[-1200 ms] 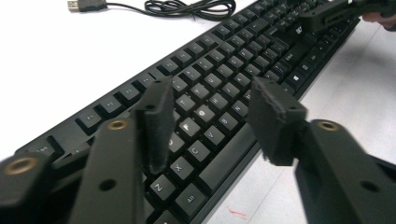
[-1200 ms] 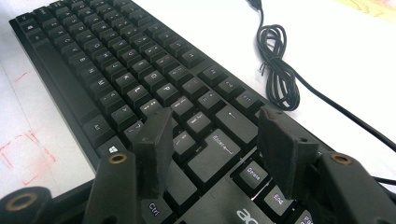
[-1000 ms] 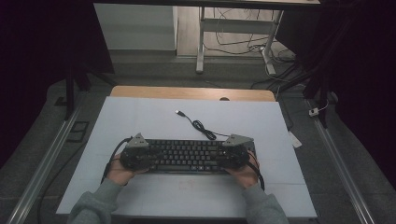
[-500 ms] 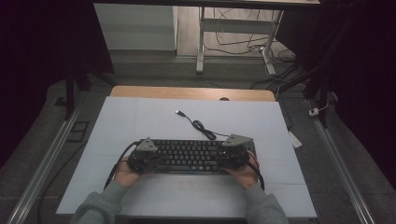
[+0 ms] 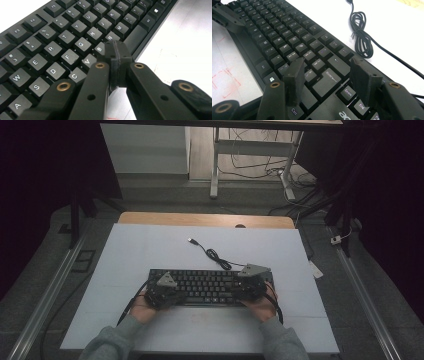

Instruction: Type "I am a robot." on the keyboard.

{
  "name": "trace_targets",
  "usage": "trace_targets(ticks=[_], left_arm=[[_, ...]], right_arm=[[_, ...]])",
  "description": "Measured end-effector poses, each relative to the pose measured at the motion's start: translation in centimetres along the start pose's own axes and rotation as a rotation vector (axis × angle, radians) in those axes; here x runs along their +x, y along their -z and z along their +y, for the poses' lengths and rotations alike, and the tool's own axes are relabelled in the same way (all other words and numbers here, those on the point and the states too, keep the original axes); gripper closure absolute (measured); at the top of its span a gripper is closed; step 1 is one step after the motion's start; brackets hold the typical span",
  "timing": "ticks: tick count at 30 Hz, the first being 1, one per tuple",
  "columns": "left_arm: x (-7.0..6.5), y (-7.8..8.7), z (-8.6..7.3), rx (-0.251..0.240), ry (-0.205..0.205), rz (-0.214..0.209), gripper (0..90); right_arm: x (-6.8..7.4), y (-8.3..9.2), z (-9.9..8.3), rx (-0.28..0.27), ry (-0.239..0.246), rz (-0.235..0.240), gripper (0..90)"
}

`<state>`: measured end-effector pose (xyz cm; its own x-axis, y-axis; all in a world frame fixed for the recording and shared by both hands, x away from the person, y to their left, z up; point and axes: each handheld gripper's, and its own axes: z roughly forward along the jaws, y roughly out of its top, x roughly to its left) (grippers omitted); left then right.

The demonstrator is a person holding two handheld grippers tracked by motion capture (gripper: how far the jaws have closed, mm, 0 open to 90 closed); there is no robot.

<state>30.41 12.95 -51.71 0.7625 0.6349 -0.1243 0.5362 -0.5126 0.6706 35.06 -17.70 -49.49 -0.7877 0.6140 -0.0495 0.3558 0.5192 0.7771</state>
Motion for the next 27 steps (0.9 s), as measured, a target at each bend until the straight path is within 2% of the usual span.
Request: trace_targets(ticks=[13, 20, 23, 27], left_arm=[[-0.2, -0.5, 0.0, 0.019, -0.015, 0.007, 88.7], [-0.3, -0.4, 0.0, 0.012, -0.023, 0.015, 88.7], [-0.2, 0.1, 0.1, -0.021, -0.014, 0.009, 88.3], [0.5, 1.5, 0.1, -0.096, 0.019, -0.011, 77.8]], right_arm=[[0.0, 0.0, 0.0, -0.002, 0.001, 0.001, 45.8], [0.0, 0.0, 0.0, -0.002, 0.002, 0.002, 45.8], [0.0, 0.0, 0.0, -0.003, 0.004, 0.001, 45.8], [-0.1, 0.1, 0.0, -0.007, -0.001, 0.001, 45.8]])
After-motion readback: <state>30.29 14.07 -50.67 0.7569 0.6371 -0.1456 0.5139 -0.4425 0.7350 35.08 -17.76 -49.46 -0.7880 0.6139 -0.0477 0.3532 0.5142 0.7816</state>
